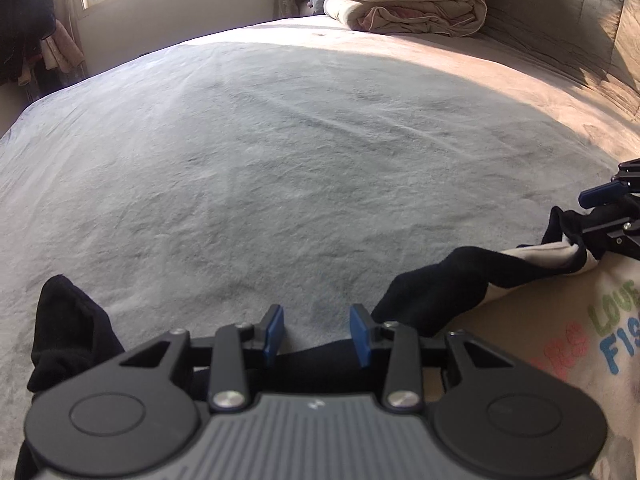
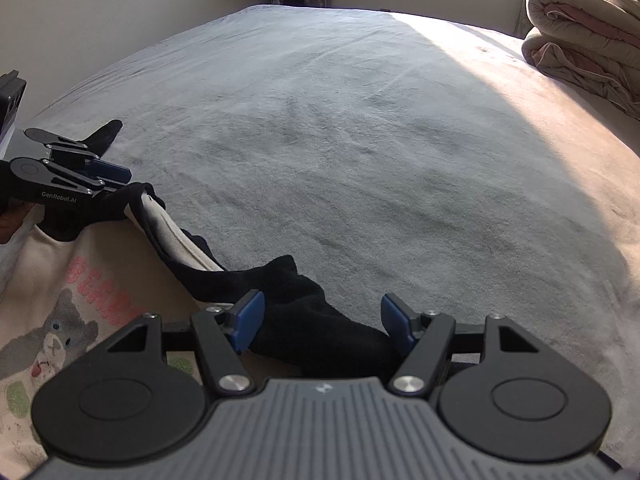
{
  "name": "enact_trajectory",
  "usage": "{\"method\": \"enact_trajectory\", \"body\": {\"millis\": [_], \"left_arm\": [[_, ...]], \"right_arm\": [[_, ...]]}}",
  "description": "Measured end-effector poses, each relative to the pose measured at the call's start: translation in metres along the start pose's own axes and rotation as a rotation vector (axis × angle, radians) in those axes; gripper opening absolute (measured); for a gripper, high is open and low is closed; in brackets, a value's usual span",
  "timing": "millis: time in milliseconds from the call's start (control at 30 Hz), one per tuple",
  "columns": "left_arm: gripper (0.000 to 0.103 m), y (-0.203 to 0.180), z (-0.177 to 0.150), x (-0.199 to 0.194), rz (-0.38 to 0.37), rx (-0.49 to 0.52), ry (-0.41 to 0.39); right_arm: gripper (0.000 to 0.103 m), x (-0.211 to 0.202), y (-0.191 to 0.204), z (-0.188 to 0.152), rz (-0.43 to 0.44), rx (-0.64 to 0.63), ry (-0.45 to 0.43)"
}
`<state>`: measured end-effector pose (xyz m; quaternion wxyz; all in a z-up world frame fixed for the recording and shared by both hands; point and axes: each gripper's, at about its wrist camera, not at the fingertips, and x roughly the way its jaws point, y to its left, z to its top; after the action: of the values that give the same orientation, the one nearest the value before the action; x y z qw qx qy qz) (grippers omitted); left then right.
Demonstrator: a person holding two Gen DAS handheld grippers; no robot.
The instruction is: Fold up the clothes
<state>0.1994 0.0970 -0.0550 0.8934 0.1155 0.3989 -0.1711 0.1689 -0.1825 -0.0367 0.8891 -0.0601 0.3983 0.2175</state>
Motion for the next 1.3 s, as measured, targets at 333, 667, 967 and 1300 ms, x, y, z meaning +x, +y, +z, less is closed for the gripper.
{"method": "enact_trajectory", "body": {"millis": [333,667,967,1300], "left_arm": [[0.023,-0.02,-0.018,-0.013,-0.01,0.105,-0.031],[0.022,-0.019,-0.037,-0.032,-0.114,0.111,-0.058],[0.022,-0.015,-0.042,-0.056,-0.23,0.084,-0.109],[0.024,-0.03,-0.05,-0.074,-0.383,0.151,-0.116]], "right_arm": [[0.048,-0.008,0.017,-0.02,0.015,-0.051,-0.045],[0.025,-0.022,0.043,-0.037,-0.073,-0.197,-0.14],[0.016,-0.043,0.065,-0.06,-0.146,-0.339,-0.213],[0.011,-0.053,0.065,-0.068,-0.13,-0.348,-0.2]]}}
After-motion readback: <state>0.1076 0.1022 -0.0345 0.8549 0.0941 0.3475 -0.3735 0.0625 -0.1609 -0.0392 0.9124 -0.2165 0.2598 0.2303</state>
